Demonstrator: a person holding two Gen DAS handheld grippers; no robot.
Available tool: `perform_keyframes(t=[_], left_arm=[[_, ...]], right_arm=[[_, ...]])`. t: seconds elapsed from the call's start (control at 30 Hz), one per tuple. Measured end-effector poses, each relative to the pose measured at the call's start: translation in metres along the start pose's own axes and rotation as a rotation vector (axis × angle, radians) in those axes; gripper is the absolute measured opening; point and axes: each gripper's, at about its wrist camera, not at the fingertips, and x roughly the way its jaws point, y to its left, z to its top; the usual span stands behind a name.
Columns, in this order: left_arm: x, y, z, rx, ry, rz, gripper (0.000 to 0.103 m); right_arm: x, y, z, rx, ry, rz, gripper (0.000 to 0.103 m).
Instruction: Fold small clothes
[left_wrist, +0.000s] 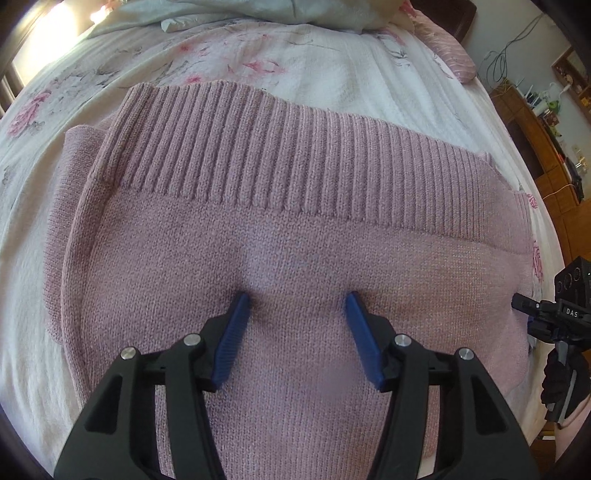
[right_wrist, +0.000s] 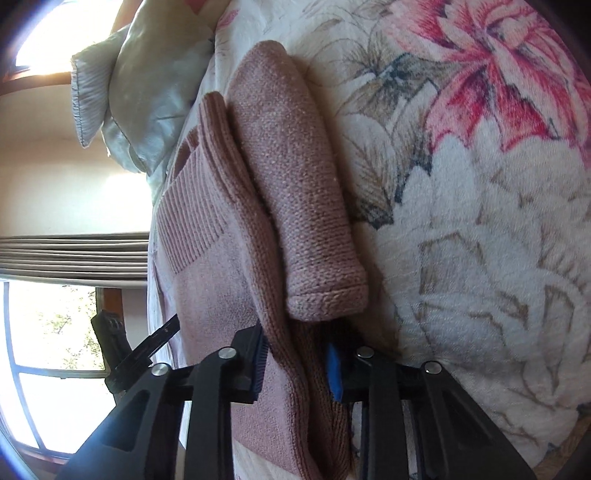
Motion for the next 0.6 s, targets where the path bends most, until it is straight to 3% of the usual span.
perform_keyframes(t=[0.6], left_arm=[[-0.003, 0.005, 0.004, -0.012, 0.007, -0.030, 0.055]], right_arm=[[0.006, 0.019, 0.001, 0.013, -0.007, -0.104, 0.020]])
